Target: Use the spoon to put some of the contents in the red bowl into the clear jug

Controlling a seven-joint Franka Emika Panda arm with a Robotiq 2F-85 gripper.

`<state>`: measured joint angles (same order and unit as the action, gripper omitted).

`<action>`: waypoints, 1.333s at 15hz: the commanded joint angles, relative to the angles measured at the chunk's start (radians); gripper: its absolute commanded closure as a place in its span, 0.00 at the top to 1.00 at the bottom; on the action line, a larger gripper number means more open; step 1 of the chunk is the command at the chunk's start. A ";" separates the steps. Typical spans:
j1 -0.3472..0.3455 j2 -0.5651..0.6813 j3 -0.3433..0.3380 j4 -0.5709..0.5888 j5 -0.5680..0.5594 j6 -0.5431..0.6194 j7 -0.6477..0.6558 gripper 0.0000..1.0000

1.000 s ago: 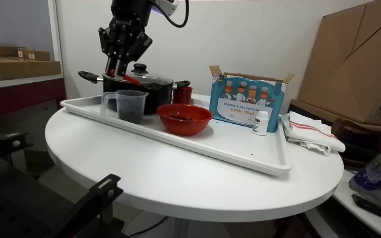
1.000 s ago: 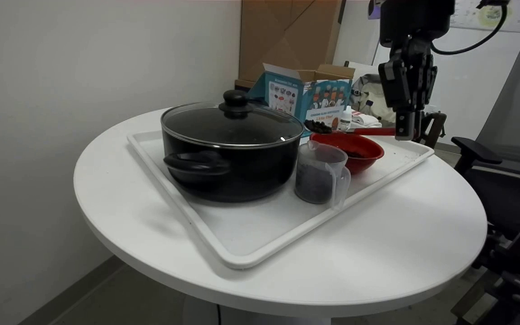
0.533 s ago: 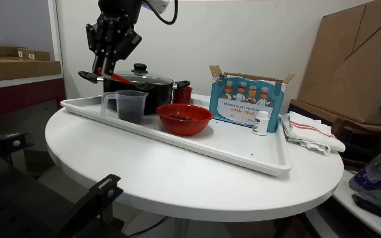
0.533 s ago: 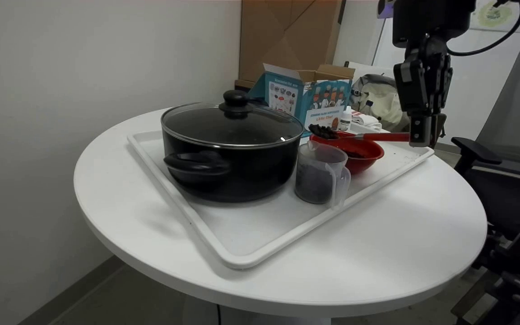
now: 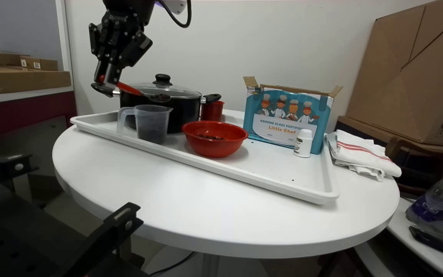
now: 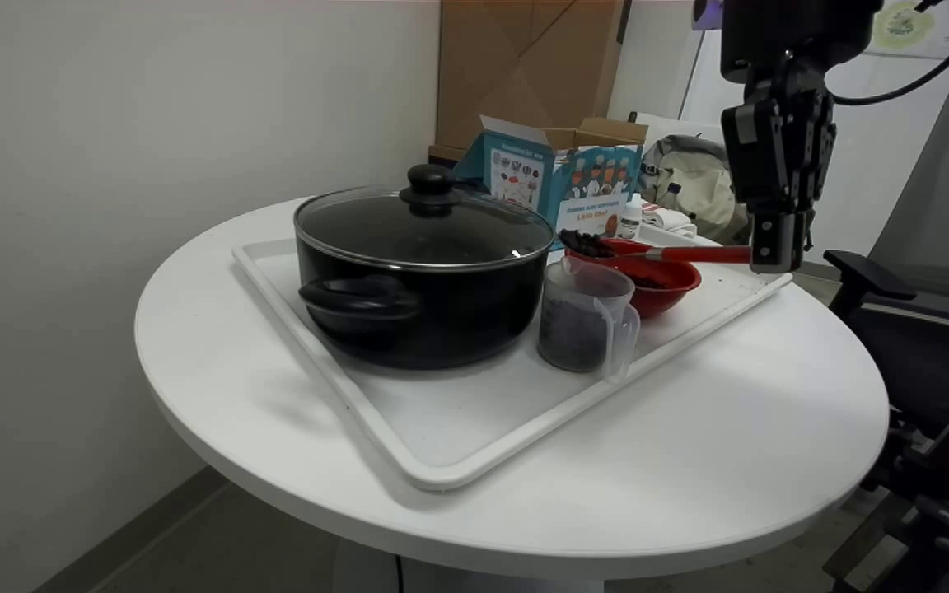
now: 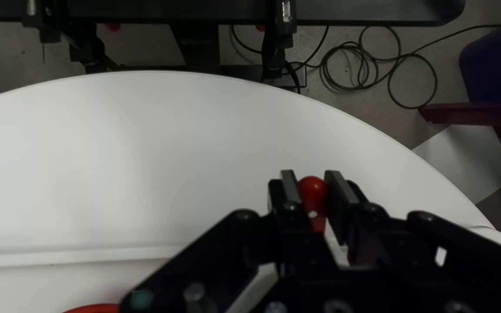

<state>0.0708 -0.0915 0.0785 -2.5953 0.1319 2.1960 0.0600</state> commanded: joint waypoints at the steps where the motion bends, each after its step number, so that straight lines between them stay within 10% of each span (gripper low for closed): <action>1: 0.002 -0.025 -0.005 -0.002 0.036 -0.024 -0.001 0.09; 20: -0.033 0.044 -0.059 0.098 0.187 -0.264 -0.083 0.10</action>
<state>0.0545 -0.0801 0.0394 -2.5461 0.2823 1.9918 0.0122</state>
